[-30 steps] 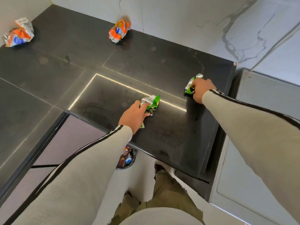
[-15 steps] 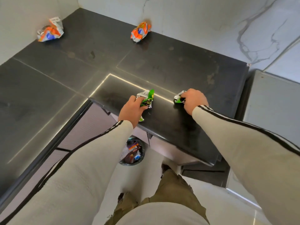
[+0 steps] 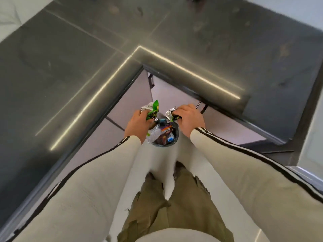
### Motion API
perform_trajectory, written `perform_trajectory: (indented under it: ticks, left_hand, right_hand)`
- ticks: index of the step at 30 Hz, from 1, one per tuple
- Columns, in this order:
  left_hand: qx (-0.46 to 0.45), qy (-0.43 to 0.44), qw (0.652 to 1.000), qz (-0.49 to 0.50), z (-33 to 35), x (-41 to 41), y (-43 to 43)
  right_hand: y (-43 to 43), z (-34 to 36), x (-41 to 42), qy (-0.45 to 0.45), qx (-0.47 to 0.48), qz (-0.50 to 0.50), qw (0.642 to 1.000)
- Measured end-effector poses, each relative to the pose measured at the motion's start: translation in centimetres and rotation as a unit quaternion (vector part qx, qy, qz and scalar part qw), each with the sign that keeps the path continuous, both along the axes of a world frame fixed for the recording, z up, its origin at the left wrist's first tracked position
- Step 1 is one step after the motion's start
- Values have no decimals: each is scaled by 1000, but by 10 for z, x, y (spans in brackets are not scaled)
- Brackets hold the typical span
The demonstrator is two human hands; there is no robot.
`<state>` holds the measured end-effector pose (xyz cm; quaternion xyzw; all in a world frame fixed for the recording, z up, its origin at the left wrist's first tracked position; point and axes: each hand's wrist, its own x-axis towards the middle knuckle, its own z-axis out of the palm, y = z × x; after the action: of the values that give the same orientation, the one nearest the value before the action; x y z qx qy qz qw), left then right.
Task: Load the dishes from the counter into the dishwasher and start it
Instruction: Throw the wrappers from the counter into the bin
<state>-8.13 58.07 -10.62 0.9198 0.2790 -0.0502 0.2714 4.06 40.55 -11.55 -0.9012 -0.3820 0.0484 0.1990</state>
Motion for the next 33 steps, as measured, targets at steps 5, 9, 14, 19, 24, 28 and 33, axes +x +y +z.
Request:
perform_trajectory:
  ticks: [5, 9, 14, 19, 24, 28, 33]
  left_hand:
    - [-14, 51, 999, 2, -87, -9, 7]
    - [-17, 90, 996, -9, -189, -5, 12]
    - [-8, 111, 994, -1, -309, 1, 9]
    - [-1, 57, 998, 0, -397, 21, 17]
    - [-14, 25, 1000, 9, -455, 39, 18]
    - [-23, 14, 999, 31, -485, 41, 19]
    - [-47, 6, 999, 25, -497, 34, 22]
  right_hand:
    - [-3, -113, -10, 106, -91, -27, 990]
    - [5, -230, -1, 130, -137, -46, 981]
    - [13, -359, 10, 130, -196, -48, 971]
    - [34, -448, 22, 130, -243, 6, 961]
    - [52, -503, 28, 96, -324, 30, 941]
    - [65, -539, 20, 107, -363, 22, 925]
    - [73, -550, 18, 210, -419, 49, 882]
